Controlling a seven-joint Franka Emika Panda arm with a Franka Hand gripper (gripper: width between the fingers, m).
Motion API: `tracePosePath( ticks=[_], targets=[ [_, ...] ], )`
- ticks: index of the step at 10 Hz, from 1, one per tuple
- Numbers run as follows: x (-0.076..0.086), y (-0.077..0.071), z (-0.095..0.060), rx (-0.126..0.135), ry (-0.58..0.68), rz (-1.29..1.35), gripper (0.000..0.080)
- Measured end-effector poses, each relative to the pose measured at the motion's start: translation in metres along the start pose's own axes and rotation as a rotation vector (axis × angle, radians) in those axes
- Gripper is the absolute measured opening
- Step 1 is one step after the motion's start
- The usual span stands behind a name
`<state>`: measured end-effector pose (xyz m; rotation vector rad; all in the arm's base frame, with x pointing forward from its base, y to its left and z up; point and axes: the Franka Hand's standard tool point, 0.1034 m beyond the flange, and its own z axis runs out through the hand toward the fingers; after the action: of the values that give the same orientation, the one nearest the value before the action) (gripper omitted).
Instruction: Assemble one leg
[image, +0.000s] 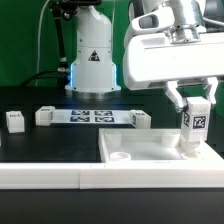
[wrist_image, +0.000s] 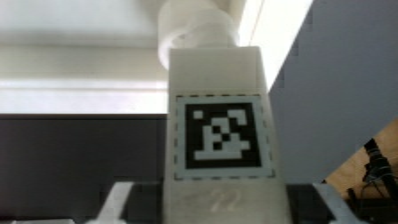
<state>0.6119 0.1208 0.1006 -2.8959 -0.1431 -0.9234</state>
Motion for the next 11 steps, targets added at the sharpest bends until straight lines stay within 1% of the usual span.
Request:
tracePosePath(
  ticks=[3, 9, 10, 11],
  targets=[
    [0.0022, 0.0041, 0.0022, -0.004, 0.007, 0.001, 0.0294],
    [0.0031, 0.0029, 0.0034, -0.007, 0.028, -0.001, 0.0294],
    [-0.0039, 0.0040, 0.0072, -0.006, -0.002, 0.000, 0.0294],
    [-0.0063, 0.0047, 0.0087, -0.006, -0.010, 0.001, 0.0294]
  ],
)
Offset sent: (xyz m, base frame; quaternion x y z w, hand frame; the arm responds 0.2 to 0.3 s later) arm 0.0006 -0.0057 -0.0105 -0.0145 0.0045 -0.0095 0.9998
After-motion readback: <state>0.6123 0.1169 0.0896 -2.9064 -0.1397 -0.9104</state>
